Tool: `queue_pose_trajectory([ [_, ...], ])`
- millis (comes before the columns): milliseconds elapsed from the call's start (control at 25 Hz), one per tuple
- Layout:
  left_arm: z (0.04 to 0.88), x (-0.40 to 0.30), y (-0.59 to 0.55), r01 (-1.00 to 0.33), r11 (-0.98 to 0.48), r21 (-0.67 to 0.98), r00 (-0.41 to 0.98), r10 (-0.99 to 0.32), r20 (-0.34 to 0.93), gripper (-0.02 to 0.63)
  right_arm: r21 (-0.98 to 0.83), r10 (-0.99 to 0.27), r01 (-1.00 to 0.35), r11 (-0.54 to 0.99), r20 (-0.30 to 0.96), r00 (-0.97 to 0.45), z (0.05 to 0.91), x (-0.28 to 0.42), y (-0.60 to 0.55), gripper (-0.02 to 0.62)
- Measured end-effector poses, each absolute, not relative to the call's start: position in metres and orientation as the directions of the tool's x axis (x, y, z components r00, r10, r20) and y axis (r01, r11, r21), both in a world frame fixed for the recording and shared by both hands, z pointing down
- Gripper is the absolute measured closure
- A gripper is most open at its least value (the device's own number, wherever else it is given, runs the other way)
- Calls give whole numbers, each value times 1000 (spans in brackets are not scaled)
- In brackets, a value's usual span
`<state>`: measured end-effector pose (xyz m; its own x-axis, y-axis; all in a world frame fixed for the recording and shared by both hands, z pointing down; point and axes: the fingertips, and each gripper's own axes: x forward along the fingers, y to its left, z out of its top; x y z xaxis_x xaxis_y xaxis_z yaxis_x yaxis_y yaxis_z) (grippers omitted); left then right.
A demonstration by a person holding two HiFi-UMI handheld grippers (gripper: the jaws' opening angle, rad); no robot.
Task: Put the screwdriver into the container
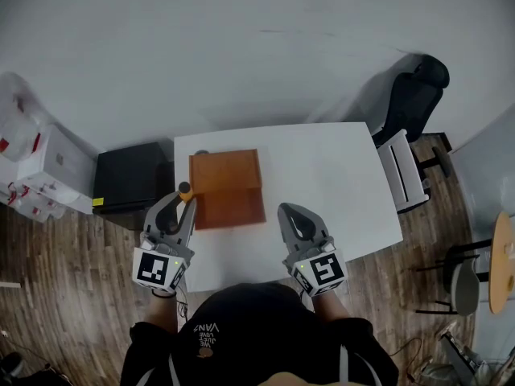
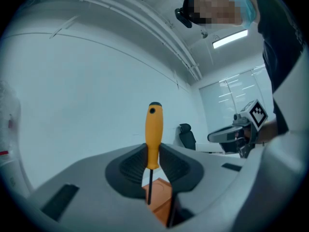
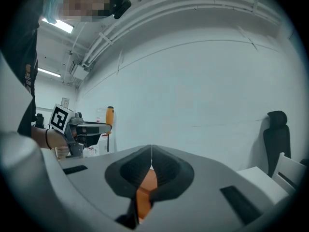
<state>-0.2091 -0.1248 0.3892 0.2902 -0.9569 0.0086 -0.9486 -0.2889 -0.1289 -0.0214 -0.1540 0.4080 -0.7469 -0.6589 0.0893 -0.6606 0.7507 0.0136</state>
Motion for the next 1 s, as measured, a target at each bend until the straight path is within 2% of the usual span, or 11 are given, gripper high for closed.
queue_pose_trajectory([
  [320,393,-205,-152,-944,-294,-152,295,-955,15,526,9,-657,-660,751,113,-745,414,-16,-172,583],
  [520,401,-200,-161,-940,-304,-153,303,-953,27,526,1,-663,-673,740,169,-729,420,-9,-180,584],
  [800,414,-197,-169,-939,-314,-141,310,-950,49,526,-6,-659,-671,741,184,-729,428,-7,-184,583],
  [920,420,-197,-172,-938,-318,-136,312,-948,61,526,-1,-658,-664,747,134,-741,426,-9,-186,583],
  [1000,425,-195,-175,-937,-321,-136,314,-947,71,526,-4,-662,-670,743,144,-735,426,-7,-187,584],
])
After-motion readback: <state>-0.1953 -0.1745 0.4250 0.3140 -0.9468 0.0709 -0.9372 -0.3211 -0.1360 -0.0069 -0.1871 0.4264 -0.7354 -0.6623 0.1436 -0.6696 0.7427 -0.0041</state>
